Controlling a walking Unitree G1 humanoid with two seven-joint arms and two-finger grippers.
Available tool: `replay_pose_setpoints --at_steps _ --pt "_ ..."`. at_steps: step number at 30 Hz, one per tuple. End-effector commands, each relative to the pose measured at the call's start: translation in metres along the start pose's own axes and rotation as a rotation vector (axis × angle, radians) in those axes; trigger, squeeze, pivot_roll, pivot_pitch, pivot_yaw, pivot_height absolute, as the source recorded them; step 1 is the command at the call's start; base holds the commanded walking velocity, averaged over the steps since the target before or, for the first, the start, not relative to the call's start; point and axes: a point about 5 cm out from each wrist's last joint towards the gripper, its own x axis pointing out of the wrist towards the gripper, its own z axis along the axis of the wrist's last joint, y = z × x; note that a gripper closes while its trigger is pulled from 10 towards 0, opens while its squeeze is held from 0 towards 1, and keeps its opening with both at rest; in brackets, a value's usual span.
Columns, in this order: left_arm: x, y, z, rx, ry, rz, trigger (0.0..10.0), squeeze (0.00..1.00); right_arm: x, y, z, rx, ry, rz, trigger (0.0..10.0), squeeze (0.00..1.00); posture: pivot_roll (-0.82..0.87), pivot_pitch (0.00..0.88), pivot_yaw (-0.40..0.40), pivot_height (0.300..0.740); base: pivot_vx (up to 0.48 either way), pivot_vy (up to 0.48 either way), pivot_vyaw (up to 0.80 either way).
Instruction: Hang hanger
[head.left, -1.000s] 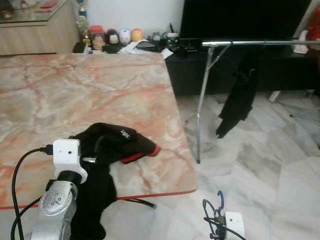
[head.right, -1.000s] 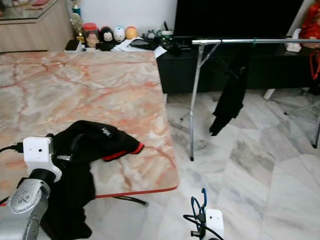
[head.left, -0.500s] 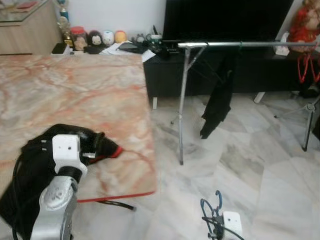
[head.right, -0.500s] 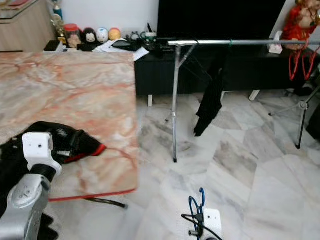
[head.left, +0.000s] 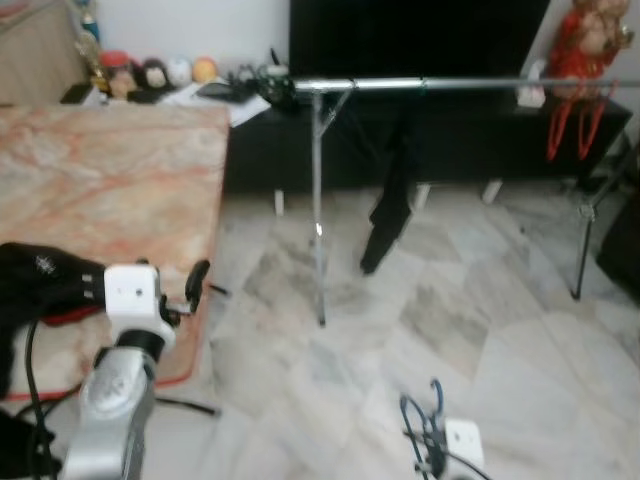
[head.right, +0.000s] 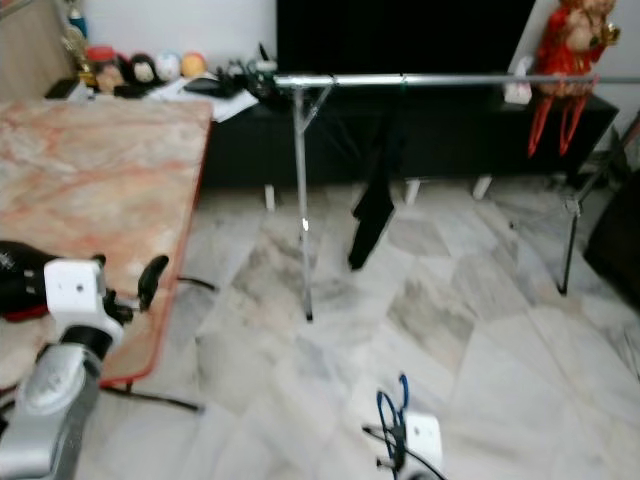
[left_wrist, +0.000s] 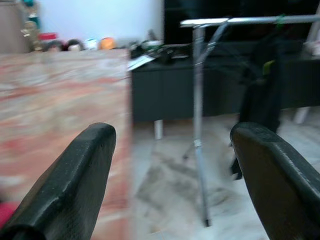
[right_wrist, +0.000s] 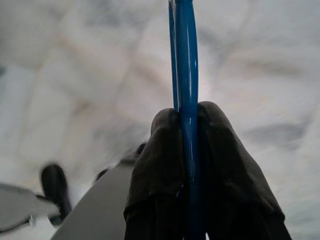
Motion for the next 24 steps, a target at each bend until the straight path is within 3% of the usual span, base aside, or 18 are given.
replay_pose_setpoints --at_steps 1,14,16,20,24 --pt "0.000 0.004 0.001 0.016 0.001 0.013 10.0 0.00 0.001 0.004 0.005 0.015 -0.022 0.004 10.0 0.00 0.00 0.000 -0.045 0.740 0.000 -0.480 0.00" --pt "0.001 -0.001 -0.008 0.035 0.046 -0.022 10.0 0.00 0.001 0.003 0.005 0.012 -0.020 0.001 10.0 0.00 -0.01 0.000 -0.047 0.740 0.000 -0.452 0.00" --pt "-0.002 -0.004 -0.029 0.067 0.137 -0.058 10.0 0.00 0.001 0.003 0.005 0.011 -0.021 0.002 10.0 0.00 -0.01 0.000 -0.048 0.740 0.000 0.000 0.00" --pt "-0.004 -0.004 -0.034 0.075 0.157 -0.064 10.0 0.00 0.001 0.003 0.005 0.011 -0.022 0.002 10.0 0.00 -0.01 0.000 -0.048 0.740 0.000 0.000 0.00" --pt "-0.022 0.006 -0.084 0.174 0.343 -0.081 10.0 0.00 0.001 0.003 0.006 0.014 -0.026 -0.003 10.0 0.00 -0.02 0.000 -0.048 0.740 0.000 0.000 0.00"
